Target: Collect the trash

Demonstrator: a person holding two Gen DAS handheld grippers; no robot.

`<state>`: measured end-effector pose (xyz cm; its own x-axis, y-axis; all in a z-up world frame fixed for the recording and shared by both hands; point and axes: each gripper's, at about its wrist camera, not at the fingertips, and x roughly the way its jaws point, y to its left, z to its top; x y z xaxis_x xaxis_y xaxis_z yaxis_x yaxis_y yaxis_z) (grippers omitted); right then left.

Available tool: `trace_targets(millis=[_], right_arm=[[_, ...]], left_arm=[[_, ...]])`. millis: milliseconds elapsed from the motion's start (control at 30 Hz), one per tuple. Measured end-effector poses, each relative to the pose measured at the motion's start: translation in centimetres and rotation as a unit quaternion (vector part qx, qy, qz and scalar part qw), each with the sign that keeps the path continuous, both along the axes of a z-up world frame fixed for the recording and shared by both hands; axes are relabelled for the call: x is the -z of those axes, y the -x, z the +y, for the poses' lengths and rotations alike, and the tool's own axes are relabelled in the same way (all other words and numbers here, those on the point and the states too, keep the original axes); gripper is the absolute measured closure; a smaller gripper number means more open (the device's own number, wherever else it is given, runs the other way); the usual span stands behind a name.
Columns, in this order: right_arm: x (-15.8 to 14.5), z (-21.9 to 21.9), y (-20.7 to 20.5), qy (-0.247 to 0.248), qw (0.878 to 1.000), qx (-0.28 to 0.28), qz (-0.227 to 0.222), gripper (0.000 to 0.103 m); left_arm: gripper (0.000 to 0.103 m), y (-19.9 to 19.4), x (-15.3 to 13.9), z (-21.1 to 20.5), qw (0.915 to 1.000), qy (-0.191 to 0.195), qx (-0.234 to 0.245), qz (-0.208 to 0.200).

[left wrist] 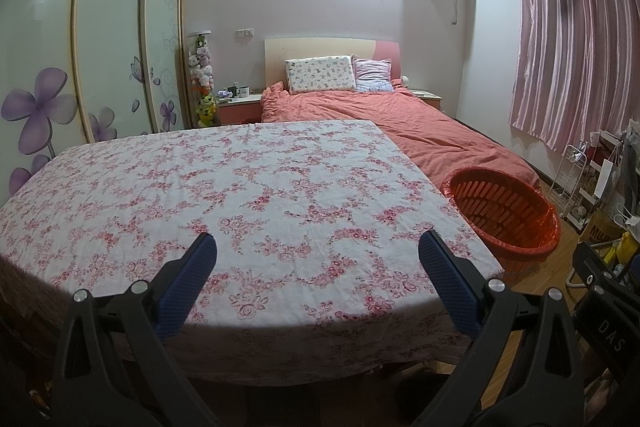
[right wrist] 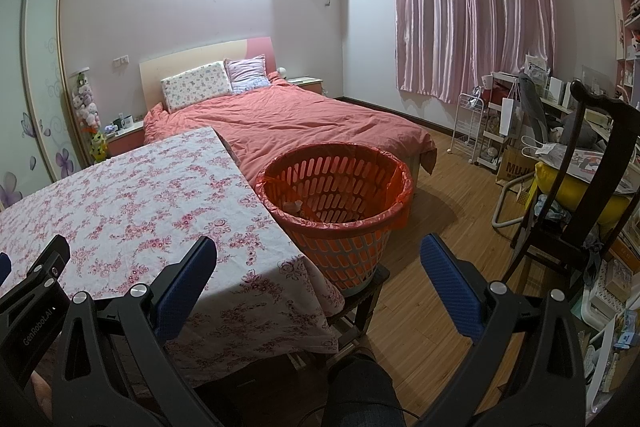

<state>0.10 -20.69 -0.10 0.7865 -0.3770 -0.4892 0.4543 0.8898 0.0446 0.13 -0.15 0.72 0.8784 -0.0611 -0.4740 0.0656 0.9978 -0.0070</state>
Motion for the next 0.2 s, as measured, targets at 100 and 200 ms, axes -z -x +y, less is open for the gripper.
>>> trace_targets(millis=[100, 200], right_arm=[[0.02, 0.01, 0.01, 0.0, 1.0, 0.0, 0.0, 0.002], [0.02, 0.01, 0.01, 0.0, 1.0, 0.0, 0.0, 0.002]], left_arm=[[0.004, 0.05, 0.04, 0.02, 1.0, 0.0, 0.0, 0.001], [0.004, 0.17, 0.11, 0.09, 1.0, 0.0, 0.0, 0.002]])
